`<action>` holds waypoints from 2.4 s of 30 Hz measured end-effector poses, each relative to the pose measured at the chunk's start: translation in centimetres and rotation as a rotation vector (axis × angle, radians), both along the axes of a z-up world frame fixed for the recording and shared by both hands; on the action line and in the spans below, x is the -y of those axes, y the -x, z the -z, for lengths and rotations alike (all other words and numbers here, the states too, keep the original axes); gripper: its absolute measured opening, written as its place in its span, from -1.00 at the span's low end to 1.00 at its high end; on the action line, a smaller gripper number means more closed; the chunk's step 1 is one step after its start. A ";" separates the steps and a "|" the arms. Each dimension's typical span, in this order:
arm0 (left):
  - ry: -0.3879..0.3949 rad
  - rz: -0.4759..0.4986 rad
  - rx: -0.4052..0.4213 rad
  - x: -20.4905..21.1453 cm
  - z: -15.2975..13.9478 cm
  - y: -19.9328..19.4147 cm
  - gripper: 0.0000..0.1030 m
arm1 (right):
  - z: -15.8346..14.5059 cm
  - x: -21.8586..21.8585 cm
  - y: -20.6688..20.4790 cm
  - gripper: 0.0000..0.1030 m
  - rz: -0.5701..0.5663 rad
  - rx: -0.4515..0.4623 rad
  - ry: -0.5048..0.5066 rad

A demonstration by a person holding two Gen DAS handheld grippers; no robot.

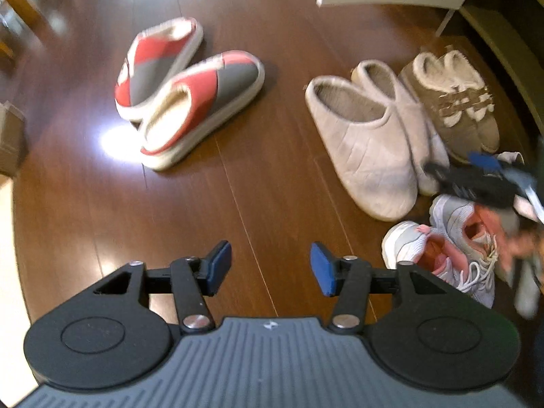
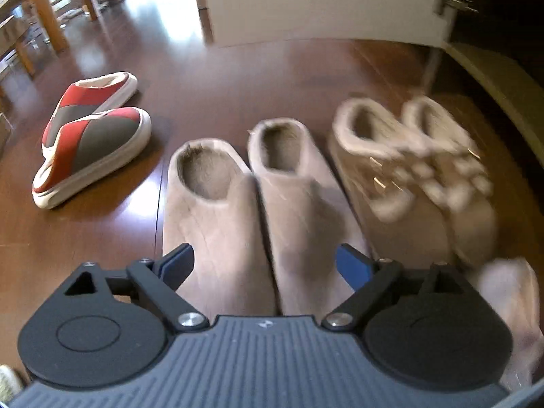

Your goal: Organize scattered shoes

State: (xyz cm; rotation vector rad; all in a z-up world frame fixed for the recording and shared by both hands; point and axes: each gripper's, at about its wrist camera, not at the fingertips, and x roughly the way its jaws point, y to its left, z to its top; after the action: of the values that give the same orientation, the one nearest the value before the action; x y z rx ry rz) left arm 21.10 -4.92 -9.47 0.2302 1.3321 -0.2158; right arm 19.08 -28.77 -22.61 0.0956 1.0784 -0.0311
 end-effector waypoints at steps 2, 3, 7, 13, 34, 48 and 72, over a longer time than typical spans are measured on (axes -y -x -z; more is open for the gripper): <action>-0.024 0.023 0.066 1.2 -1.6 2.0 0.22 | -2.5 1.1 4.1 0.72 0.039 -0.021 -0.031; -0.039 0.038 0.102 1.8 -2.6 3.1 0.22 | -3.5 1.4 5.4 0.72 0.033 -0.014 -0.034; -0.090 0.073 0.216 3.8 -6.7 6.8 0.26 | -8.3 1.9 10.0 0.75 0.007 0.062 -0.019; 0.042 0.029 0.338 4.2 -12.8 12.2 0.53 | -19.8 4.0 18.0 0.92 0.053 0.231 -0.043; 0.179 0.137 0.625 8.9 -22.3 18.4 0.64 | -38.3 3.7 30.4 0.97 0.161 0.513 0.065; 0.120 0.186 0.597 9.1 -19.5 20.0 0.73 | -44.8 1.4 27.8 0.97 -0.043 0.446 0.214; 0.032 0.188 0.384 14.5 -10.0 17.2 0.82 | -28.0 7.7 21.2 0.98 0.006 0.093 0.090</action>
State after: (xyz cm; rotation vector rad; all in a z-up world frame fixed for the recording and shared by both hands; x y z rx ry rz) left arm 3.88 -19.45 0.55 0.3518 0.9256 -0.3336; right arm -2.07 -36.46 5.41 0.0186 0.9828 -0.0798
